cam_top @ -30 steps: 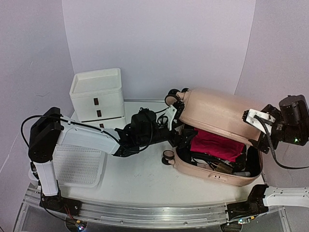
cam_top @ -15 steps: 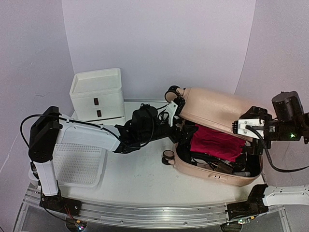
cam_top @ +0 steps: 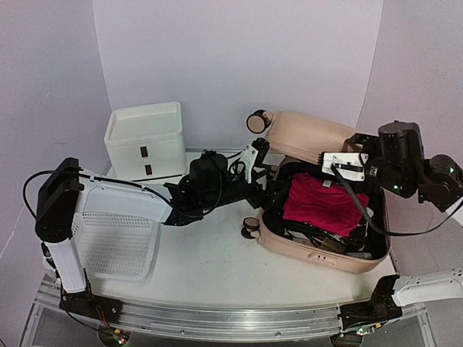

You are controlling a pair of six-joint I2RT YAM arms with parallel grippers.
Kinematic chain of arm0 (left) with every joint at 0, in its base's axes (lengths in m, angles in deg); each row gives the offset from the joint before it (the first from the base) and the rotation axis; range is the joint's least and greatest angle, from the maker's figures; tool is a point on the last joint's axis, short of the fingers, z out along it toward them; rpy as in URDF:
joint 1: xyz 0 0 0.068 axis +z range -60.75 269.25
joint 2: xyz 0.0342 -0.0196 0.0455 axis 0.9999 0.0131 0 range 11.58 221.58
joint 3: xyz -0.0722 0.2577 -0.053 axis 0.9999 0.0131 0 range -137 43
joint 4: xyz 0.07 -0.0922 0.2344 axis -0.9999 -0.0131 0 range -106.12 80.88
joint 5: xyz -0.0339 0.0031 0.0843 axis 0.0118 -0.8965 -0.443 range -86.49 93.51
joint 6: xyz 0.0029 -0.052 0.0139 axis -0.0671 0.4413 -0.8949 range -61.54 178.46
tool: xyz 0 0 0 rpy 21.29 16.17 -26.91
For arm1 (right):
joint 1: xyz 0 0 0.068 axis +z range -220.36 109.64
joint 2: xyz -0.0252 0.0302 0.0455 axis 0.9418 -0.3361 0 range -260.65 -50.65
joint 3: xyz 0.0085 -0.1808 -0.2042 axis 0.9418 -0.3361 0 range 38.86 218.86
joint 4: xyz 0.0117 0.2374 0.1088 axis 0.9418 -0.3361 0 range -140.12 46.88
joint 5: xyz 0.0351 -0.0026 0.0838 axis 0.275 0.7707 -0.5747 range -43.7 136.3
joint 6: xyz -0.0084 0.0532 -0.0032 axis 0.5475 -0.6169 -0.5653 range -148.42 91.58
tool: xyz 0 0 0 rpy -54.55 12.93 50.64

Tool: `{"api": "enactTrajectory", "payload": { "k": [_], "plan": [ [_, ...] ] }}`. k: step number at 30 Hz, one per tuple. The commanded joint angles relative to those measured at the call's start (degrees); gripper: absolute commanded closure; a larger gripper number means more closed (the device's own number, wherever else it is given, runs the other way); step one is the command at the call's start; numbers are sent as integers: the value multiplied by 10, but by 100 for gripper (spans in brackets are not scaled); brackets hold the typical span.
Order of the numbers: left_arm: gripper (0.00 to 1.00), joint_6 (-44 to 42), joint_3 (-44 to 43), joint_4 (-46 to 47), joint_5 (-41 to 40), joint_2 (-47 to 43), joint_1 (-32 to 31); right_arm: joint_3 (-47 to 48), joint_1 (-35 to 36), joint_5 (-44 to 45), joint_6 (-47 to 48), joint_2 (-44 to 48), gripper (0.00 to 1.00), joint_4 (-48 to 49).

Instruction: Open, take out, and arrange the luggage

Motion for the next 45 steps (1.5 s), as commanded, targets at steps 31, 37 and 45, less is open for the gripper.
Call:
{"api": "enactTrajectory", "payload": {
  "k": [31,37,45],
  "plan": [
    [17,86,-284,-373,78,220,128,202,-102,58,21,-218,39,121],
    [49,71,-260,-415,8,223,128,243,-159,2,19,-260,33,119],
    [81,136,-142,-413,-87,174,129,296,-211,-90,43,-334,35,177]
  ]
}}
